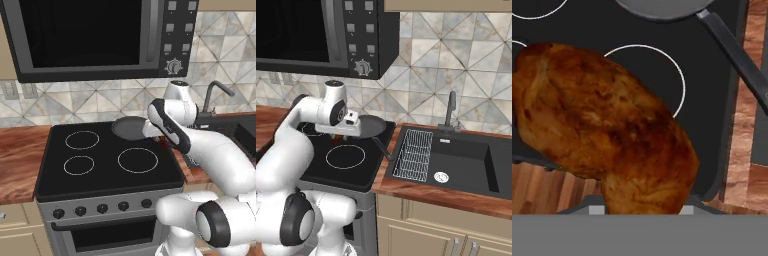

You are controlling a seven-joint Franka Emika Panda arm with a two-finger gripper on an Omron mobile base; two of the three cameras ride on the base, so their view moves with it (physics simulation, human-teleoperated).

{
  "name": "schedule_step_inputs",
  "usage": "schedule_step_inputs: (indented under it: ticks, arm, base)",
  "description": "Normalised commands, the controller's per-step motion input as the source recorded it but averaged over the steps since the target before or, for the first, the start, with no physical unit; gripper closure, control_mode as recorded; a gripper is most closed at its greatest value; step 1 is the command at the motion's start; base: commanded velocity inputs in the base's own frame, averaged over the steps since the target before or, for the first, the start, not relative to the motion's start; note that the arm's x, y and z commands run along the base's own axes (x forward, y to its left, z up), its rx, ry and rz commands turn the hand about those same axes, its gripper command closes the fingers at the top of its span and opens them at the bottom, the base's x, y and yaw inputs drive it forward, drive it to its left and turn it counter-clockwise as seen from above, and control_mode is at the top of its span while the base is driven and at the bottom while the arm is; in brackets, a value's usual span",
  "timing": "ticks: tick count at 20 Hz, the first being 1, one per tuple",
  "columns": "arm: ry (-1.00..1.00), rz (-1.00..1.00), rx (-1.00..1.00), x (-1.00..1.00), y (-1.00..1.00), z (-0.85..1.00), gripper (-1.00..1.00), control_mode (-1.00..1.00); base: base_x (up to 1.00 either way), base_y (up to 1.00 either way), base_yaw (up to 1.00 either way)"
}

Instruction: Take the chicken drumsticks from the pan and place one on each plate on the dining counter.

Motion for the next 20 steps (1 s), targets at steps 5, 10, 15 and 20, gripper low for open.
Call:
schedule_step_inputs:
  ticks: [5,10,15,20]
  arm:
    - [0.01,-0.03,-0.03,-0.95,0.03,0.2,1.0,-1.0]
    - [0.0,0.01,-0.03,-0.81,0.01,0.07,1.0,-1.0]
    - [0.0,0.03,0.0,-0.1,0.0,0.0,1.0,-1.0]
    - [0.0,0.01,0.0,-0.1,0.0,0.0,1.0,1.0]
  base:
    - [0.0,0.0,0.0]
    - [0.0,0.0,0.0]
    - [0.0,0.0,0.0]
    - [-0.14,0.0,0.04]
